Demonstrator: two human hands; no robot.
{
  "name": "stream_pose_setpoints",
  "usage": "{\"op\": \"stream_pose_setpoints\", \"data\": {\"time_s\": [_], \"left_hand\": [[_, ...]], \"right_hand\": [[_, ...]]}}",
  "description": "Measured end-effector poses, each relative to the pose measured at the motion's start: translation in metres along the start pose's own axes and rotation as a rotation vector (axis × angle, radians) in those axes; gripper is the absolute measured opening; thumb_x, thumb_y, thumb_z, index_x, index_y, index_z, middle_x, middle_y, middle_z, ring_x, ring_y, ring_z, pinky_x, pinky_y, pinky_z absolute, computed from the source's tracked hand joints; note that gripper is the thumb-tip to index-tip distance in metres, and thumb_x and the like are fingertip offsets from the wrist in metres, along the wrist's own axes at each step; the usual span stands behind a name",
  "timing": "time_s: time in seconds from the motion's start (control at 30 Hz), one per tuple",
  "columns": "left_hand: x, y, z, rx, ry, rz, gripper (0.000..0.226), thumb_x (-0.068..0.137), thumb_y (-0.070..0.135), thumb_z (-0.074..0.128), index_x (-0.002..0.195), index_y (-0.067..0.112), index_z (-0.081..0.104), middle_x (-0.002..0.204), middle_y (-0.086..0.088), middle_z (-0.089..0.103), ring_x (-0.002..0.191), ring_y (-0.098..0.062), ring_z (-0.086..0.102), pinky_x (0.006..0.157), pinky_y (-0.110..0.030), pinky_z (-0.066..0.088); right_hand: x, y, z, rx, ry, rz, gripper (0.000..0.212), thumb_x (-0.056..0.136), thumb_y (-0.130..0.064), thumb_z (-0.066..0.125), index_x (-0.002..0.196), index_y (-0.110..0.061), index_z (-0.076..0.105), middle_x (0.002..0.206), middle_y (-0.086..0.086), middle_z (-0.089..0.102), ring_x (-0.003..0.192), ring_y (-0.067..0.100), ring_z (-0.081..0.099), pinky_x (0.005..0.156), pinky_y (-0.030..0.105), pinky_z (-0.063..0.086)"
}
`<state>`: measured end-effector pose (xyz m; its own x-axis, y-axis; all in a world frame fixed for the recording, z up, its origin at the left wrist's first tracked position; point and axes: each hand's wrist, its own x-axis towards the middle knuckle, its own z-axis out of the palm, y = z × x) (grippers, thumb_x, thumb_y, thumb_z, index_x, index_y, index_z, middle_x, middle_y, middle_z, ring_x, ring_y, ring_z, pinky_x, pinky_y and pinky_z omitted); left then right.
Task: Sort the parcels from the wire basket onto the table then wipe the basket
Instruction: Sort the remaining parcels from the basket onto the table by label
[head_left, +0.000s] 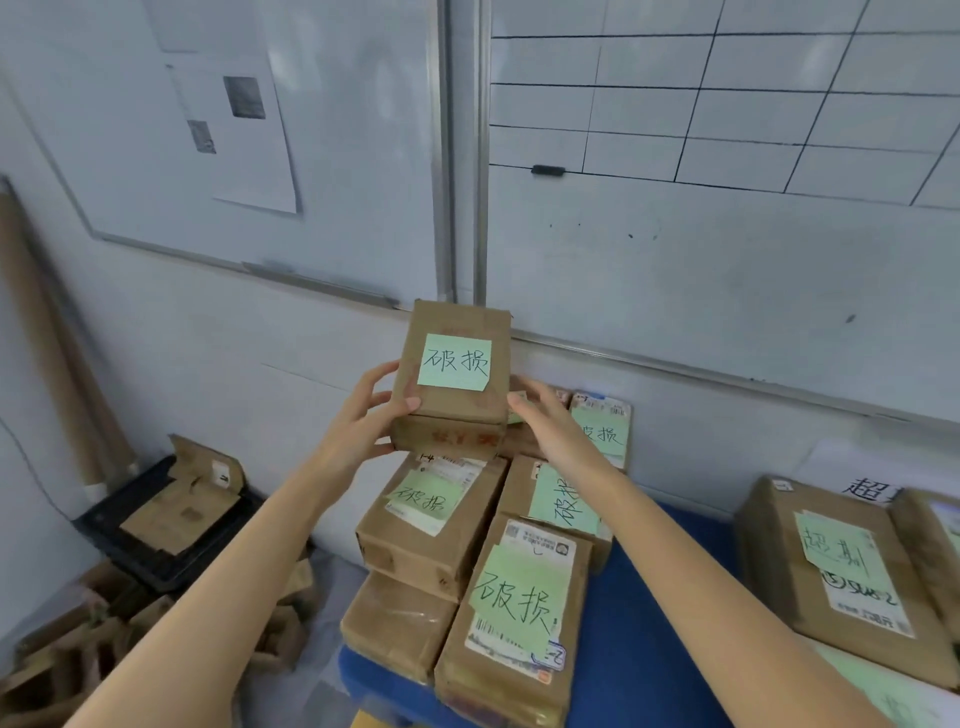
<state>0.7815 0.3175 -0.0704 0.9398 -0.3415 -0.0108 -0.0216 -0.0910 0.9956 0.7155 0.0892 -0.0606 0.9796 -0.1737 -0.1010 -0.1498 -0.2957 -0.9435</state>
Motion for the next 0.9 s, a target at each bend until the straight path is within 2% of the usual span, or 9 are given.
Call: {"op": "stream_pose_setpoints", "data": {"time_s": [0.13, 0.27, 0.47, 0.73, 0.83, 0.9], "left_hand": [[0.025, -0.011, -0.009, -0.007, -0.037, -0.064, 0.044, 0.091, 0.038, 0.066, 0.131, 0.047, 0.048, 0.123, 0.004, 0.062, 0.110, -0.025, 0.064, 0.086, -0.036, 0.054], [0.043, -0.023, -0.013, 0.009, -0.061, -0.099, 0.041, 0.093, 0.034, 0.064, 0.131, 0.044, 0.050, 0.120, 0.004, 0.064, 0.107, -0.025, 0.065, 0.086, -0.036, 0.053], [0.060, -0.030, -0.018, -0.037, -0.092, -0.143, 0.036, 0.094, 0.036, 0.062, 0.127, 0.045, 0.052, 0.118, 0.006, 0.060, 0.102, -0.027, 0.065, 0.089, -0.040, 0.055], [0.077, -0.035, -0.023, -0.031, -0.127, -0.081, 0.039, 0.093, 0.040, 0.063, 0.131, 0.042, 0.052, 0.118, 0.003, 0.065, 0.106, -0.018, 0.065, 0.080, -0.035, 0.055], [0.082, -0.038, -0.023, 0.003, -0.136, -0.030, 0.045, 0.086, 0.053, 0.069, 0.127, 0.050, 0.051, 0.123, 0.007, 0.063, 0.112, -0.014, 0.062, 0.089, -0.040, 0.053], [0.085, -0.040, -0.022, 0.028, -0.118, 0.015, 0.046, 0.084, 0.053, 0.070, 0.126, 0.050, 0.052, 0.124, 0.010, 0.060, 0.112, -0.011, 0.061, 0.089, -0.039, 0.053]], "right_hand": [[0.002, 0.009, -0.011, -0.159, 0.112, -0.067, 0.056, 0.101, -0.049, 0.046, 0.152, -0.032, 0.032, 0.155, -0.009, 0.036, 0.143, 0.015, 0.032, 0.113, 0.039, 0.028], [0.003, 0.024, -0.018, -0.365, 0.202, -0.119, 0.057, 0.101, -0.045, 0.048, 0.152, -0.026, 0.032, 0.156, -0.008, 0.035, 0.143, 0.011, 0.031, 0.108, 0.031, 0.026], [0.010, 0.039, -0.021, -0.523, 0.259, -0.087, 0.057, 0.098, -0.051, 0.048, 0.150, -0.033, 0.032, 0.157, -0.010, 0.032, 0.145, 0.012, 0.027, 0.116, 0.047, 0.030], [0.014, 0.042, -0.014, -0.664, 0.314, -0.077, 0.061, 0.096, -0.051, 0.050, 0.151, -0.034, 0.031, 0.159, -0.007, 0.028, 0.147, 0.015, 0.024, 0.115, 0.050, 0.033], [0.014, 0.042, -0.012, -0.669, 0.331, -0.061, 0.060, 0.097, -0.050, 0.051, 0.151, -0.034, 0.030, 0.159, -0.007, 0.028, 0.147, 0.015, 0.024, 0.116, 0.047, 0.031], [0.014, 0.041, -0.011, -0.662, 0.338, -0.049, 0.059, 0.097, -0.050, 0.051, 0.150, -0.034, 0.031, 0.159, -0.006, 0.028, 0.147, 0.015, 0.024, 0.116, 0.047, 0.031]]}}
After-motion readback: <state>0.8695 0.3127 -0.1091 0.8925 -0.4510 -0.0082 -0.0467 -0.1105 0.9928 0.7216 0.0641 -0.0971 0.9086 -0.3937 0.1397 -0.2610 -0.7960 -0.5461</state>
